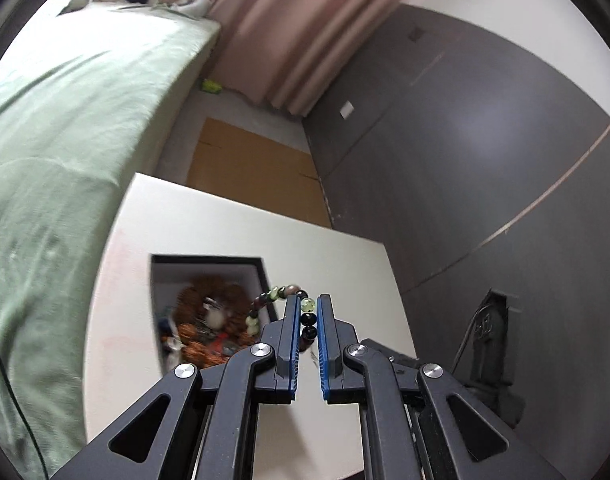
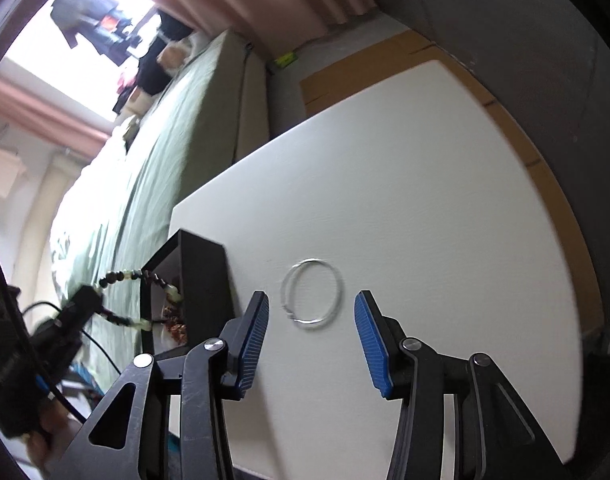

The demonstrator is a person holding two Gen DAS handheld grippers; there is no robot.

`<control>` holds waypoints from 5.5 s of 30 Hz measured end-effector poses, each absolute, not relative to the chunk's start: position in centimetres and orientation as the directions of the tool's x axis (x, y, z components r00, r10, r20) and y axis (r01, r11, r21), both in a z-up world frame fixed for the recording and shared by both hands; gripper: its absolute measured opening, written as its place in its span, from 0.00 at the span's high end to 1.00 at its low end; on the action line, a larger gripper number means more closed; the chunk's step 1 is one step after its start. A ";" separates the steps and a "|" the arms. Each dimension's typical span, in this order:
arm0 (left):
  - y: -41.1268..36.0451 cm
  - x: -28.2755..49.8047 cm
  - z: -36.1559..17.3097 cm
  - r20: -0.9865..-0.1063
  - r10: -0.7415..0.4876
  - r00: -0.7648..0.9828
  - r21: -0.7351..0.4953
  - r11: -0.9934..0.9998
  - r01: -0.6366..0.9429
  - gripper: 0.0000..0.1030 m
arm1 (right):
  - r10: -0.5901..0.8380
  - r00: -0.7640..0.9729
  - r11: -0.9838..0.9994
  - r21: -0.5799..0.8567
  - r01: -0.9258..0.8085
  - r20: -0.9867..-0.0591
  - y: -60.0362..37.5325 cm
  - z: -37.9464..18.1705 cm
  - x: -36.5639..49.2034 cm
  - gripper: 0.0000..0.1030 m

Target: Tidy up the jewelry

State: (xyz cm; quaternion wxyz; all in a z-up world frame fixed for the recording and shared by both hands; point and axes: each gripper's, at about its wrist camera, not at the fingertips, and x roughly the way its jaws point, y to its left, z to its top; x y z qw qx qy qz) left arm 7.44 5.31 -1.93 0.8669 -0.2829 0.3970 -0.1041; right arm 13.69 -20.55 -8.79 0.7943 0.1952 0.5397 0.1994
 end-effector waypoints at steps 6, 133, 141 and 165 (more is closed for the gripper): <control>7.6 7.3 -2.2 -0.612 -0.423 0.668 -0.610 0.790 -0.060 0.93 | 0.489 0.328 0.872 0.458 -0.170 -0.808 -16.9 -9.4 14.0 0.63; -1.3 -1.7 1.1 -0.595 -0.055 0.802 -0.216 0.972 -0.094 0.00 | 0.453 0.615 0.890 0.295 -0.347 -0.645 -22.9 2.2 3.0 0.00; -1.7 -1.6 1.1 -0.594 -0.064 0.802 -0.217 0.973 -0.082 0.00 | 0.452 0.611 0.891 0.299 -0.341 -0.649 -23.3 2.2 3.0 0.00; -1.9 -1.5 0.9 -0.602 -0.066 0.796 -0.211 0.974 -0.079 0.00 | 0.442 0.605 0.896 0.289 -0.338 -0.662 -23.1 1.9 3.0 0.00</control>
